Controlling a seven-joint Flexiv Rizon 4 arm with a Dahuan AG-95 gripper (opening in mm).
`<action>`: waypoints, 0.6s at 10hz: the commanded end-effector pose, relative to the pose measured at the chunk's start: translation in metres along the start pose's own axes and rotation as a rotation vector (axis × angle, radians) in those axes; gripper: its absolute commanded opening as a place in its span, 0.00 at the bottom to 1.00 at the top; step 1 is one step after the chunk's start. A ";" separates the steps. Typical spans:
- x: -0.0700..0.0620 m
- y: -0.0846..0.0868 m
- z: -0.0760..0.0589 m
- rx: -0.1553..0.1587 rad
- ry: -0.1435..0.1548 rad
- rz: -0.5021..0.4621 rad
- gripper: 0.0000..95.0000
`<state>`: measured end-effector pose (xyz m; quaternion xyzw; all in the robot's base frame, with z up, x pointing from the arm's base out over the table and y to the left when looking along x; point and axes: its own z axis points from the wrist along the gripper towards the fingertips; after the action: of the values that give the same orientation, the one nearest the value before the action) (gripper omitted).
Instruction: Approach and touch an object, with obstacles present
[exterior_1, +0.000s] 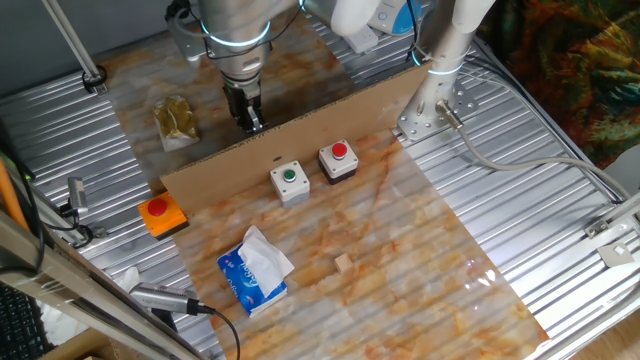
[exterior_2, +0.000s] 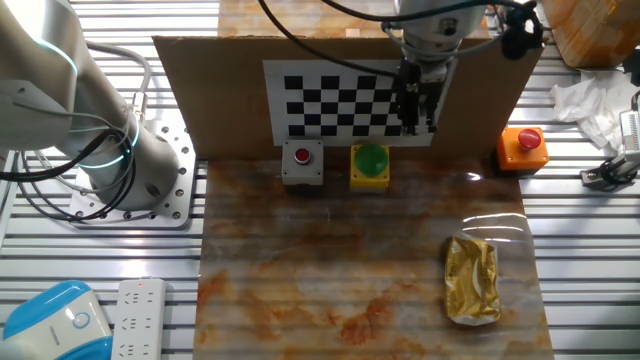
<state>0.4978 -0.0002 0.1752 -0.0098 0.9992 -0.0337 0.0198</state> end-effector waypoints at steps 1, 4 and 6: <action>0.000 0.001 -0.002 -0.004 0.034 0.020 0.00; 0.001 0.002 -0.006 -0.005 0.050 0.035 0.00; 0.002 0.003 -0.011 -0.014 0.064 0.051 0.00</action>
<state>0.4932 0.0035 0.1880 0.0170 0.9994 -0.0263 -0.0111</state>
